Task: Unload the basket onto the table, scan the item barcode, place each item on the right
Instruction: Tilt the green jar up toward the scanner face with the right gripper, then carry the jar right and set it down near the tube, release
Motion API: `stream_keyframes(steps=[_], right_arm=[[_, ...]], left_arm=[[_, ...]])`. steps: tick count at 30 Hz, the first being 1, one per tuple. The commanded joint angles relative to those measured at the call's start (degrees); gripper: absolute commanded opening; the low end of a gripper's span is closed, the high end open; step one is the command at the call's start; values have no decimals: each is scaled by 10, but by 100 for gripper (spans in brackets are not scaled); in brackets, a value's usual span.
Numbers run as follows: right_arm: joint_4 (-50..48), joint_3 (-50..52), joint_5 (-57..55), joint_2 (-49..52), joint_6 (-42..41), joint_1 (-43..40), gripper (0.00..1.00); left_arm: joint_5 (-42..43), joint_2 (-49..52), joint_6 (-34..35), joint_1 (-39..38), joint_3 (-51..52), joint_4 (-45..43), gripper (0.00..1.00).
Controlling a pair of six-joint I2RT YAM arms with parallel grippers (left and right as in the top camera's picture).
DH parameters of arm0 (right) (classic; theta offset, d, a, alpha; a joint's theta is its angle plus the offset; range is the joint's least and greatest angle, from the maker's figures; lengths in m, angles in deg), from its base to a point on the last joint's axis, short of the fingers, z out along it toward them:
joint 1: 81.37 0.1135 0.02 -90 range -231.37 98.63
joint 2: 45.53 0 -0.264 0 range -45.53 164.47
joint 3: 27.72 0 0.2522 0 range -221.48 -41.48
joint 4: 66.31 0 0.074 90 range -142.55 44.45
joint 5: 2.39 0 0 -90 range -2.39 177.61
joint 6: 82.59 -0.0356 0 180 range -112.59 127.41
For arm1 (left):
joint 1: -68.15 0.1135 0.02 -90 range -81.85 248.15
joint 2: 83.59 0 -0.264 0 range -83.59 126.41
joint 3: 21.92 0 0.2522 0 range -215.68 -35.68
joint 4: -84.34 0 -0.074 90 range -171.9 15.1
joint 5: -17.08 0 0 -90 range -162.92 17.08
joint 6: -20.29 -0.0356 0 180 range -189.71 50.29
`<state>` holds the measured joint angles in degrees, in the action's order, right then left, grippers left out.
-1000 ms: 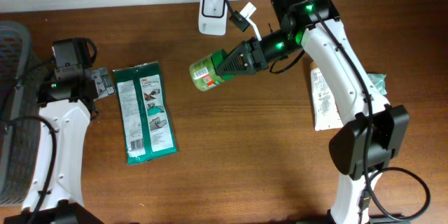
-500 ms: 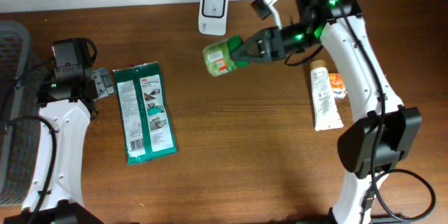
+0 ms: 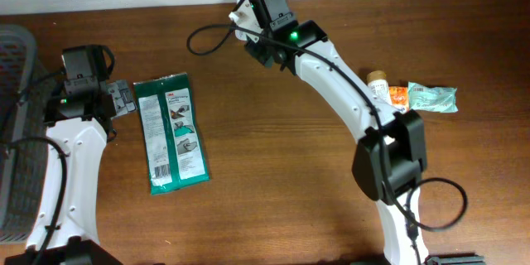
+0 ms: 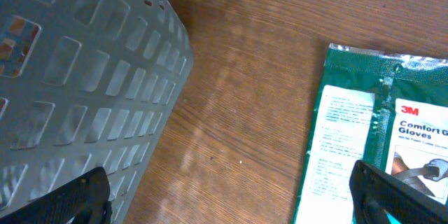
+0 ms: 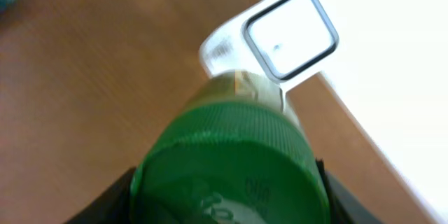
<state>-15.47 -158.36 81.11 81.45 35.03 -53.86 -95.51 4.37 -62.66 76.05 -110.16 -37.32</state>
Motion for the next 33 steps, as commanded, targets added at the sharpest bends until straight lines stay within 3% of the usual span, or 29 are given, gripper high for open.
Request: stream_keyframes(steps=[1,11,15,19,33], right_arm=[[-84,-11,-58,21,139,-6,46],[-321,-11,-93,89,435,-17,50],[-395,-11,-96,117,493,-33,50],[-442,-11,-85,130,517,-47,50],[-446,-11,-73,130,517,-30,50]], left_arm=[[-8,-2,-5,2,-5,0,99],[-8,-2,-5,2,-5,0,99],[-8,-2,-5,2,-5,0,100],[-8,-2,-5,2,-5,0,99],[-8,-2,-5,2,-5,0,99]])
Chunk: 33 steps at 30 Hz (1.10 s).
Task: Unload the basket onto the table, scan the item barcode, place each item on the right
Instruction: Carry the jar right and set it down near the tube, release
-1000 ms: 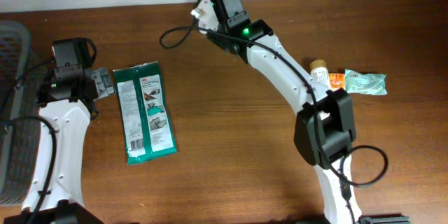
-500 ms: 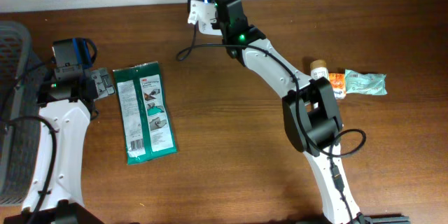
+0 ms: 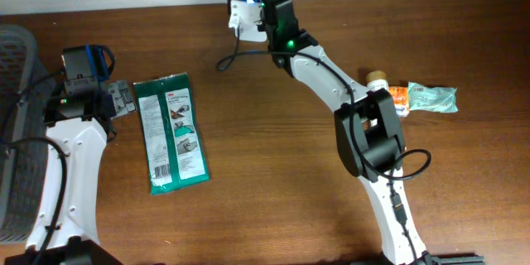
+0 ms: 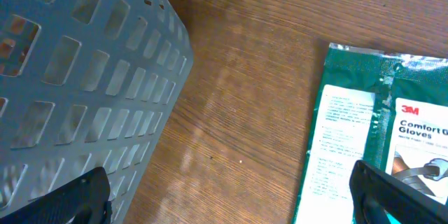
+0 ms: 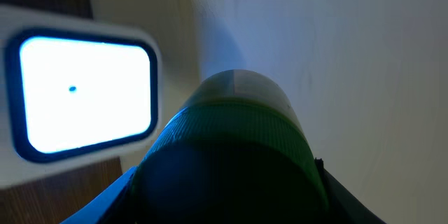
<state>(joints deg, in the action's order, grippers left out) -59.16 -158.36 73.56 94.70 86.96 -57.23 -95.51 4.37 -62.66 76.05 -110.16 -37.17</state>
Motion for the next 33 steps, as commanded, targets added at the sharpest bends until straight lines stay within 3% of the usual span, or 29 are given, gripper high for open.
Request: stream_keyframes(steps=[1,7,9,13,17,20,23,27,33], right_arm=[[-9,-11,3,-2,-3,3,50],[24,-11,10,-27,-23,6,48],[38,-11,17,-51,-84,6,47],[90,-11,16,-133,-282,1,47],[216,-11,16,-226,-443,-11,47],[370,-11,18,-273,-522,-18,49],[546,-11,19,-290,-614,-28,53],[704,-7,73,-277,-721,-43,52],[774,64,149,-247,-796,-75,46]], left_arm=[[-8,-2,-5,2,-5,-1,99],[-8,-2,-5,2,-5,-1,99],[-8,-2,-5,2,-5,-1,99],[-8,-2,-5,2,-5,-1,99],[-8,-2,-5,2,-5,-1,99],[-8,-2,-5,2,-5,-1,99],[-8,-2,-5,2,-5,-1,99],[-8,-2,-5,2,-5,-1,99],[-8,-2,-5,2,-5,-1,99]])
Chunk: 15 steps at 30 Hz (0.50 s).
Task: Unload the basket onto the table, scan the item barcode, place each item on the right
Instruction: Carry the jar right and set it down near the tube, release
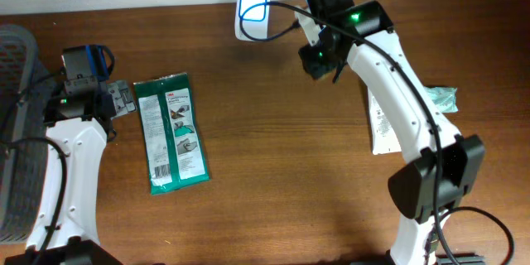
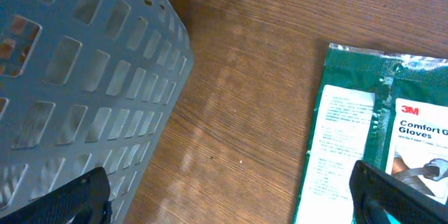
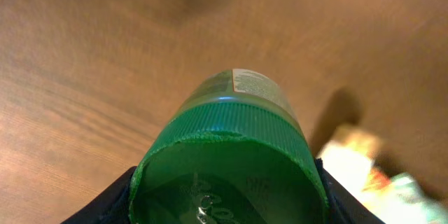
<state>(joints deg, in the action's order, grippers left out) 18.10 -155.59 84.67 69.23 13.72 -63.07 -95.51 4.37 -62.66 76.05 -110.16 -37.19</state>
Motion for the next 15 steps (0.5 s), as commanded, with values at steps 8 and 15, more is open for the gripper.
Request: stream_keyframes(steps=[8,15], right_arm=[[-10,173,38,10,-74,-67,45],[-14,228,38,10,-83,-125,46]], left_arm=[[-8,-2,-5,2,-5,-1,99],[-8,-2,-5,2,-5,-1,99]])
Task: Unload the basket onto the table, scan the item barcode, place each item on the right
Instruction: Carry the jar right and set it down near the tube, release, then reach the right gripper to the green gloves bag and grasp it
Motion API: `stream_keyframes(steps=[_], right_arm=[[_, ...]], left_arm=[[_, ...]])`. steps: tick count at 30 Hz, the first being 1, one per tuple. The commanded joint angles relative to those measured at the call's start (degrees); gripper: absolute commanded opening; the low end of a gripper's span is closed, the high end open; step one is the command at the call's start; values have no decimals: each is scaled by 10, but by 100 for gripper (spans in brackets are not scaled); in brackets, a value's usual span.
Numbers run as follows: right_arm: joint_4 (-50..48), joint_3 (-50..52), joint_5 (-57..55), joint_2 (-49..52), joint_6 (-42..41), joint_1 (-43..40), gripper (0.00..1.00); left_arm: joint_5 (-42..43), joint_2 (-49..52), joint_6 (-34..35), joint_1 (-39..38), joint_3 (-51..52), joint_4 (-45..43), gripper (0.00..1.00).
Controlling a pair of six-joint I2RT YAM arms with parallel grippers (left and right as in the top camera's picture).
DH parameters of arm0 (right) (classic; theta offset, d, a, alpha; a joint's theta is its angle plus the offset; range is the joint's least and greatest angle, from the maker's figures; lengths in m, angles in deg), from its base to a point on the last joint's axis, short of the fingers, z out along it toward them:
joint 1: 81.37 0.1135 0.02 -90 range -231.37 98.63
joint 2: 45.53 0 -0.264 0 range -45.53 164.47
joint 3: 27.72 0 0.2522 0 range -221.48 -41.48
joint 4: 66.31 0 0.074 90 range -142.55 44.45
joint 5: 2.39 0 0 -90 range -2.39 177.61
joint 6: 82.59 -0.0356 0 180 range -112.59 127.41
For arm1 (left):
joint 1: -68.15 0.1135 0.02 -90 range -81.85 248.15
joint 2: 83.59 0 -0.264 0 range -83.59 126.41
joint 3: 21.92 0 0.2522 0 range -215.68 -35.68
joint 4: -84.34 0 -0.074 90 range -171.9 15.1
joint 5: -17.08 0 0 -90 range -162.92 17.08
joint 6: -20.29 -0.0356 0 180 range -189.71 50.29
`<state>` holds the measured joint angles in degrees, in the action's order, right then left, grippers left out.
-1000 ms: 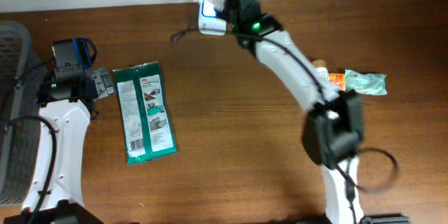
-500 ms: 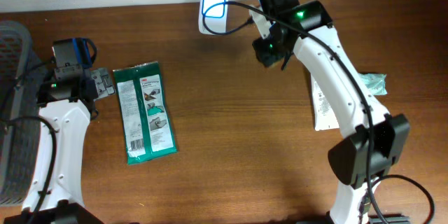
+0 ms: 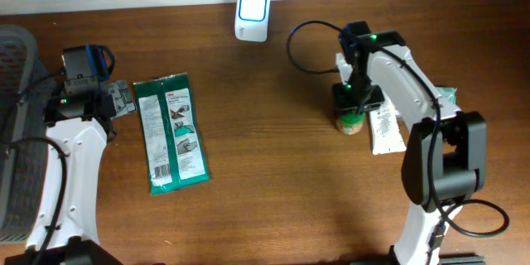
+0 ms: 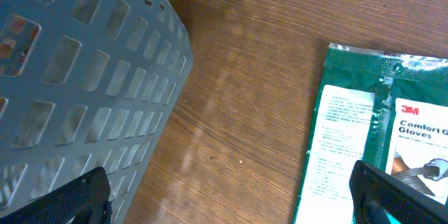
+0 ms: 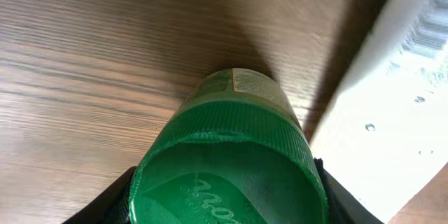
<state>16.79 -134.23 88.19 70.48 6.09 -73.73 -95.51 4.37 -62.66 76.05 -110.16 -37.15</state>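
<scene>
A jar with a green ribbed lid [image 5: 227,175] fills the right wrist view, and my right gripper [image 5: 227,185] is shut on it. Overhead, that right gripper [image 3: 354,99] holds the jar [image 3: 351,122] upright, low at the table on the right, touching or just beside a white packet [image 3: 385,128]. The white scanner [image 3: 252,4], its window lit, stands at the back edge, well to the left of the jar. My left gripper [image 4: 231,196] hangs open over bare wood, next to a green gloves packet [image 4: 364,133].
A grey slotted basket [image 4: 70,77] stands at the far left, close to the left gripper. The green gloves packet [image 3: 171,132] lies flat left of centre. A pale green packet [image 3: 443,98] lies behind the right arm. The scanner's black cable [image 3: 302,41] loops across the back.
My right gripper has moved with the jar from beside the scanner, at its right, down and to the right, next to the white packet. The left arm has not moved.
The right gripper first held the jar just short of the scanner. Then the jar was right in front of its lit window. After that it was away to the right, and now it is low beside the white packet. The left gripper stayed open throughout.
</scene>
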Motion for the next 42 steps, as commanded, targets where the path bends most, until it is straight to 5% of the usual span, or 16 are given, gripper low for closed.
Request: stream_keyframes(steps=[1,12,14,17,23,28,33,35,39,42], right_arm=[[-1,17,3,-3,-7,-26,46],[17,-5,-19,-3,-7,-62,52],[35,-31,-12,-4,-7,-61,78],[73,-85,26,-5,-7,-61,100],[103,-216,58,-6,-10,-18,98],[-27,-216,223,5,-20,76,99],[-114,-216,228,53,-113,170,99],[-139,-216,228,74,-132,203,92],[-220,-216,228,145,-212,280,61],[-245,-216,228,177,-257,297,57]], left_arm=[[-8,-2,-5,2,-5,-1,99],[-8,-2,-5,2,-5,-1,99],[-8,-2,-5,2,-5,-1,99],[-8,-2,-5,2,-5,-1,99],[-8,-2,-5,2,-5,-1,99],[-8,-2,-5,2,-5,-1,99],[-8,-2,-5,2,-5,-1,99],[-8,-2,-5,2,-5,-1,99],[-8,-2,-5,2,-5,-1,99],[-8,-2,-5,2,-5,-1,99]])
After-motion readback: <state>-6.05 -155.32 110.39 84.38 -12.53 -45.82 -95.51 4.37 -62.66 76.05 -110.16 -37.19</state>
